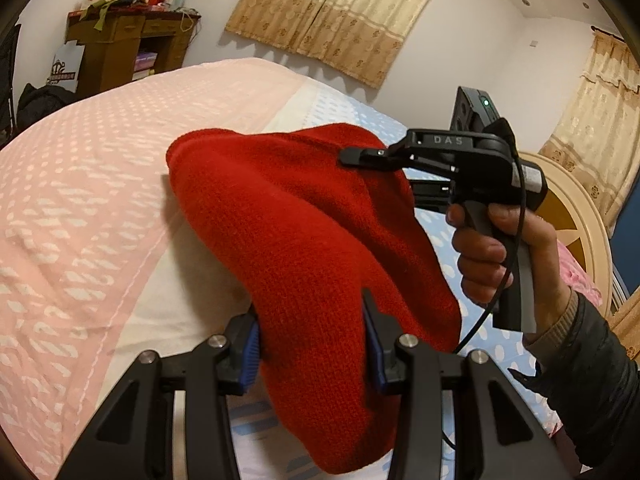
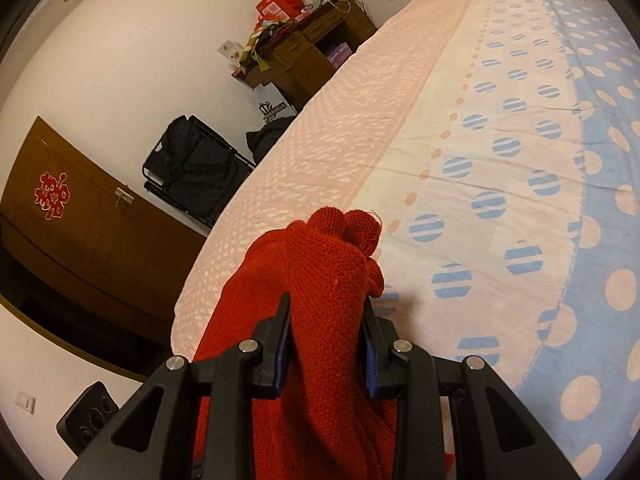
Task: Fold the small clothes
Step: 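Lift the sweater edge with both grippers and fold it over the bundle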
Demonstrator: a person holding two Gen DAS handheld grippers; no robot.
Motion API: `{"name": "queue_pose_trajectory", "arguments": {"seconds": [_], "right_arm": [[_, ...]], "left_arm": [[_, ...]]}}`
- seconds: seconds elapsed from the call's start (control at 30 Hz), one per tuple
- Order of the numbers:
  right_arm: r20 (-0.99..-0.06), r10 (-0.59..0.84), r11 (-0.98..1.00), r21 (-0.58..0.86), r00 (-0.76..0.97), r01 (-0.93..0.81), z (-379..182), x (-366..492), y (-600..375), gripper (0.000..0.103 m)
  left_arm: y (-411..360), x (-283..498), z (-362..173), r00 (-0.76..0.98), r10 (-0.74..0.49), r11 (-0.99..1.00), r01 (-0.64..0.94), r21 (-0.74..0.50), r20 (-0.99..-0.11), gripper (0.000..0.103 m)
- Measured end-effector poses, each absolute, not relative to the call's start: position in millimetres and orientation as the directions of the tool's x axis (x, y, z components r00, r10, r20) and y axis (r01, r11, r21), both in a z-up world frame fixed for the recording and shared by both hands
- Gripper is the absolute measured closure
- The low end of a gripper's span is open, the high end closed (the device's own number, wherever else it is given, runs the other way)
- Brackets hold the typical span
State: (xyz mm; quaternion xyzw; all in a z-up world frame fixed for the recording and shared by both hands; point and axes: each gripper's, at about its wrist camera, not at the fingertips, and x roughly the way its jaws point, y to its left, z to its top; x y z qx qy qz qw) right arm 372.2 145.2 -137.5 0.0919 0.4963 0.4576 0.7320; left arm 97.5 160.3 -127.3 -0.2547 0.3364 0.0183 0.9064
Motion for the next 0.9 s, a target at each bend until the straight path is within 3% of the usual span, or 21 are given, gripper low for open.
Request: {"name": "queue_pose_trajectory", "arguments": {"seconds": [0.57,0.9], "right_arm": [[-0.675,0.731,0.61,0.585,0.096,-0.534,-168.0,382.7,153.6,0.073],[-0.721,0.678,0.639,0.483,0.141,-0.598,-167.3,376.0,163.8,0.071]], "left_arm": [[159.3,93.3,-137.8,0.749,-0.133,0.866,-0.231,-0.444,-0.65,0.059],[162.1,97.0,-142.2,0.745,-0.135,0.857,-0.244,-0.454,-0.654,0.057]]}}
